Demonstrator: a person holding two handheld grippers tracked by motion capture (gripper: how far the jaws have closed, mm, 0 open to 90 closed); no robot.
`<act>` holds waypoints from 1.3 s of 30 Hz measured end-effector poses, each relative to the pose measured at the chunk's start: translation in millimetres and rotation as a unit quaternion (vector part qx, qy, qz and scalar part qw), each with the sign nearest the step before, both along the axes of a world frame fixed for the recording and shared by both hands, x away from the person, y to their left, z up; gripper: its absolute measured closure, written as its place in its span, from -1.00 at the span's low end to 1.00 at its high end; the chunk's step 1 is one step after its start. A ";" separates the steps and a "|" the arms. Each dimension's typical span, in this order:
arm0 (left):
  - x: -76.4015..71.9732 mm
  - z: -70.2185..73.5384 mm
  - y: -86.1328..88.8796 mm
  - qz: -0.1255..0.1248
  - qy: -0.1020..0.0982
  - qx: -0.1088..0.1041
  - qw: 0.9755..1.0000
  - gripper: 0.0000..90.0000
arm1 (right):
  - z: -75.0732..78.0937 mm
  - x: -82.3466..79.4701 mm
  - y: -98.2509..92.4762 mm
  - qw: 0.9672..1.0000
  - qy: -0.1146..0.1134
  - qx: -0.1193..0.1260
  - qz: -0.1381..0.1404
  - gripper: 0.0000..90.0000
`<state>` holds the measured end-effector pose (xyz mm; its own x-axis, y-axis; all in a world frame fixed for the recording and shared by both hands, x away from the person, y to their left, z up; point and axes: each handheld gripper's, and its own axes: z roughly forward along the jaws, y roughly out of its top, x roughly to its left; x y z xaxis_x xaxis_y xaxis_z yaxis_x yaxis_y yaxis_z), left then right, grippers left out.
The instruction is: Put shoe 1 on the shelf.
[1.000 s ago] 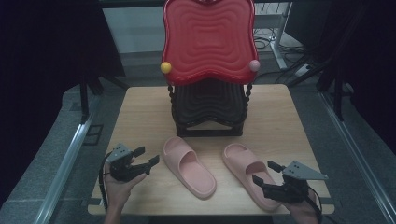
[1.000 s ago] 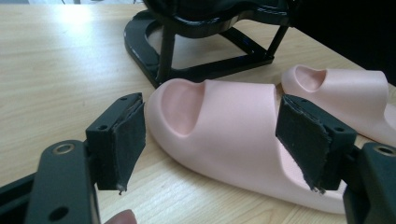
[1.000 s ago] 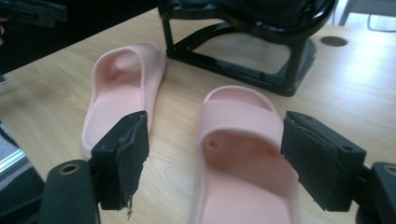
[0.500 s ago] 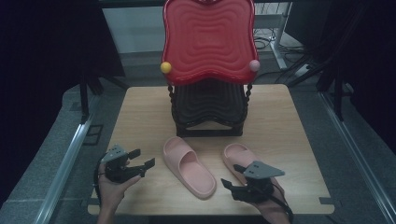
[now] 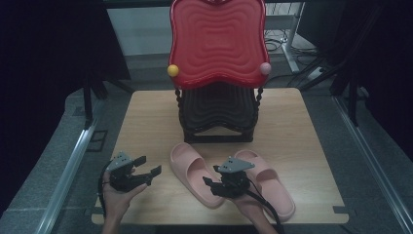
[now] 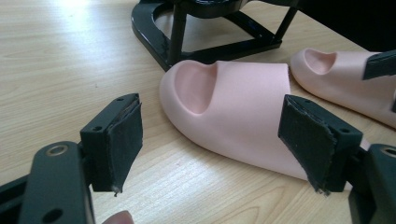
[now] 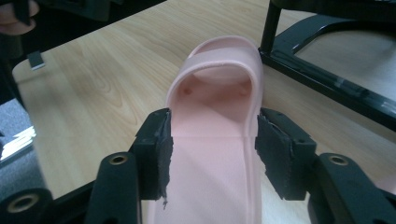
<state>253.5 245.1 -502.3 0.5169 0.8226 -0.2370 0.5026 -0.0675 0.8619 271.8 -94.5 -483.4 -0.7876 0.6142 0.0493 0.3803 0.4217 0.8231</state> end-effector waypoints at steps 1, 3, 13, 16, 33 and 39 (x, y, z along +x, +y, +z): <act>-0.3 0.1 1.6 0.003 -0.001 -0.002 1.000 -0.51 | -2.4 5.9 5.8 1.000 0.001 0.002 -0.005 0.08; -0.4 0.0 2.3 0.004 -0.002 -0.005 1.000 -0.51 | -3.8 9.1 8.2 1.000 0.003 0.002 -0.006 0.10; -0.9 -1.2 5.0 0.004 -0.001 -0.008 1.000 -0.50 | -25.0 39.6 24.4 0.999 0.022 -0.015 -0.045 0.29; -0.8 -1.8 4.1 0.004 -0.001 -0.008 1.000 -0.50 | -31.8 46.1 28.7 0.998 0.026 -0.016 -0.055 0.33; 0.8 -5.1 -2.0 0.004 -0.002 0.003 1.000 -0.49 | -50.7 62.3 36.1 0.995 0.051 -0.005 -0.081 0.83; 2.1 -7.6 -2.0 0.004 0.002 0.002 1.000 -0.49 | -48.7 58.9 33.4 0.995 0.043 -0.001 -0.086 0.88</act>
<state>255.6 243.0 -509.9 0.5099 0.8271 -0.2363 0.5068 -0.0670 0.8594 330.7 -61.1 -532.1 -0.6644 0.7392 0.1102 0.5156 0.3465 0.7836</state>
